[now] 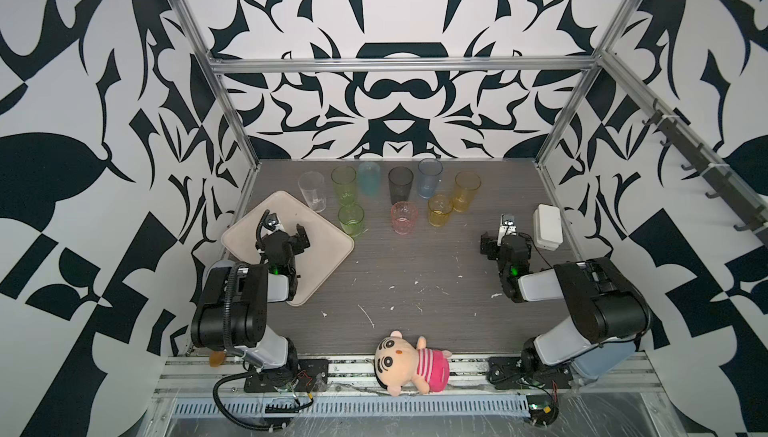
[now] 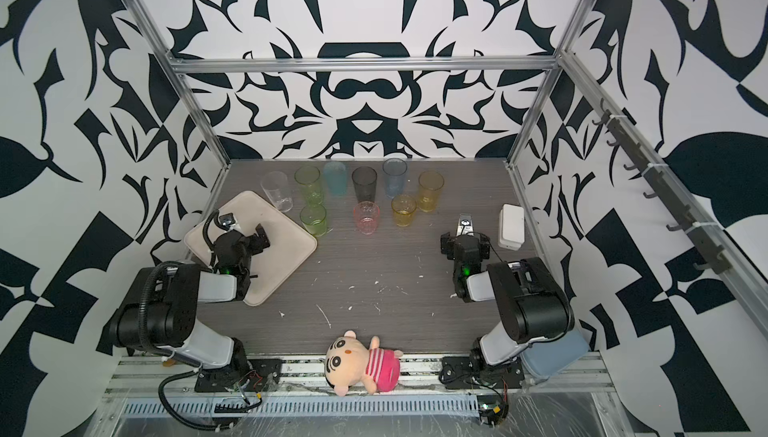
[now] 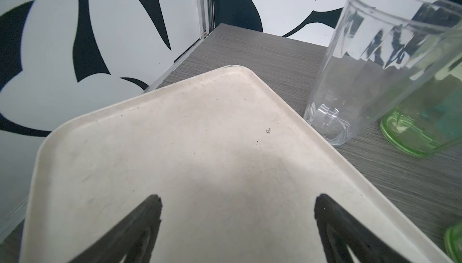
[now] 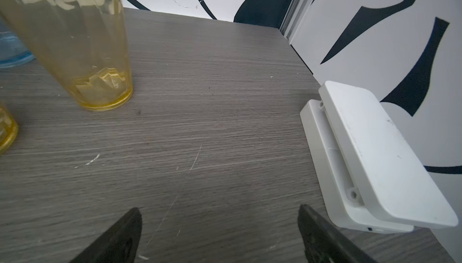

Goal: Place the glasses into the tray
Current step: Move the tray to the center of the table.

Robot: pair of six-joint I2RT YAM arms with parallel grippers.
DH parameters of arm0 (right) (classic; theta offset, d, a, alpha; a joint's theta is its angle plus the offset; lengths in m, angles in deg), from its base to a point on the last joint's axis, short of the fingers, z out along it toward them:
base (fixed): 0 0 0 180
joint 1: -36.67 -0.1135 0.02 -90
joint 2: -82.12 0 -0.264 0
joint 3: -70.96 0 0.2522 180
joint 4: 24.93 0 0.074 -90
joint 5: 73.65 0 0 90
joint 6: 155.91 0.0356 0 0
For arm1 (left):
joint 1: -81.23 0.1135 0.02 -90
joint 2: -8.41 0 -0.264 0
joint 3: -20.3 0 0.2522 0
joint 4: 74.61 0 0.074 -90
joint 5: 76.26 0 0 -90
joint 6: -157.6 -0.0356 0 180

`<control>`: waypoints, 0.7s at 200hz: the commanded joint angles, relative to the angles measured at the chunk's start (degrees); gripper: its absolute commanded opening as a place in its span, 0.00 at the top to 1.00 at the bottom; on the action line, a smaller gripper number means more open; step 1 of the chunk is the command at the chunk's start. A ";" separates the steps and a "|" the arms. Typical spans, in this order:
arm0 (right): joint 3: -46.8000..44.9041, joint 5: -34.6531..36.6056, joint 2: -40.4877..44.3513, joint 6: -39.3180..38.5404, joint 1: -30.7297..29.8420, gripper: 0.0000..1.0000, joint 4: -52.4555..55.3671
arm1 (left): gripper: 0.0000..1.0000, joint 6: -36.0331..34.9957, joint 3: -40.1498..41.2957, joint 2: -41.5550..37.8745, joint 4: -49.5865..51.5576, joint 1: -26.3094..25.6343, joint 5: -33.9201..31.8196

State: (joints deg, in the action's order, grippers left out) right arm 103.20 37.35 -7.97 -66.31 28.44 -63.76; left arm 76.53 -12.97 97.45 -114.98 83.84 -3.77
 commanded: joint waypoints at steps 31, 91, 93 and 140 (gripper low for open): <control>0.94 -0.25 0.52 0.40 0.14 0.00 -2.50 | 0.01 -1.14 -1.24 -0.22 0.91 0.01 1.60; 1.03 -0.60 0.60 0.41 0.11 0.00 -2.26 | 0.01 -1.36 -1.23 -0.13 0.87 -0.02 1.75; 1.03 -0.65 0.61 0.41 0.07 0.00 -2.23 | 0.01 -1.37 -1.23 -0.17 0.87 -0.05 1.78; 0.61 0.29 0.95 0.47 0.13 0.00 -2.97 | 0.01 -1.40 -0.57 -1.78 0.43 -0.03 3.35</control>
State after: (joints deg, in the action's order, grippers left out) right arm 103.20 36.91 -7.97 -66.31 28.44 -63.76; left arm 75.39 -13.12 97.45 -113.69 83.84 -2.46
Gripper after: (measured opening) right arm 0.996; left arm 0.992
